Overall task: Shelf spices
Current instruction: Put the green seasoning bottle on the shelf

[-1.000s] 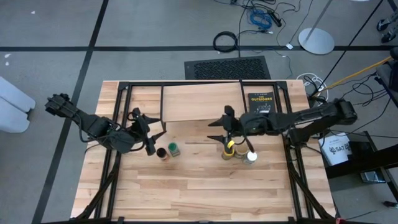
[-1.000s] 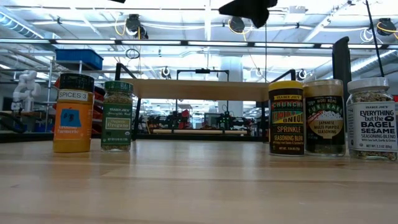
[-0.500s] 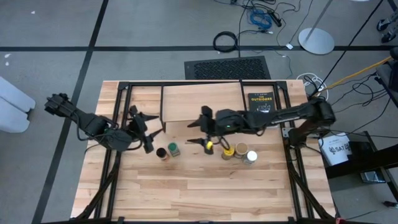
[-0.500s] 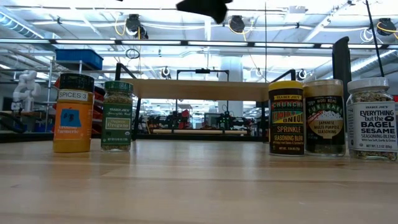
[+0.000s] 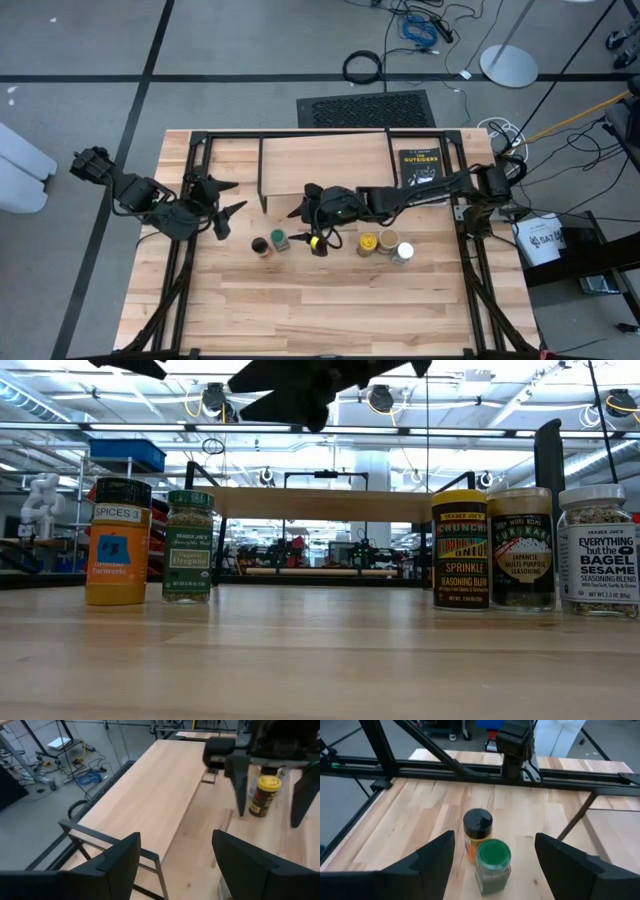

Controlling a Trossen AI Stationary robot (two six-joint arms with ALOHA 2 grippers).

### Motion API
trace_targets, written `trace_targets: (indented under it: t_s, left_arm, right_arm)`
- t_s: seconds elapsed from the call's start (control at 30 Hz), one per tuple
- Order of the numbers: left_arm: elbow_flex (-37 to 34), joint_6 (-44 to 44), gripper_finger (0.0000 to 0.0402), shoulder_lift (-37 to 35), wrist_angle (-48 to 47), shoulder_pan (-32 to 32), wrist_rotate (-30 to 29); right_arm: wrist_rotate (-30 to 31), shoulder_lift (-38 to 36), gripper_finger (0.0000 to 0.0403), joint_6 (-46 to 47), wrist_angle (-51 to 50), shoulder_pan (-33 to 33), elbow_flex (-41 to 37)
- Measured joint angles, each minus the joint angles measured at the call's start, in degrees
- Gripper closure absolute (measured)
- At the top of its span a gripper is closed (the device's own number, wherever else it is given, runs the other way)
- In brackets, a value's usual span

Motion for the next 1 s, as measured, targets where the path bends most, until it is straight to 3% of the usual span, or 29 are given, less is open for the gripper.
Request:
trace_targets:
  t_s: [0.5,1.0]
  left_arm:
    - [0.0,-0.1,0.0147,0.8,1.0,-0.5,-0.6]
    - [0.0,1.2,0.0146,1.3,1.7,-0.5,-0.9]
  right_arm:
    - [-2.9,5.1,0.0138,2.7,6.8,0.1,0.0]
    - [-4.2,8.4,0.0138,3.7,7.5,0.1,0.0]
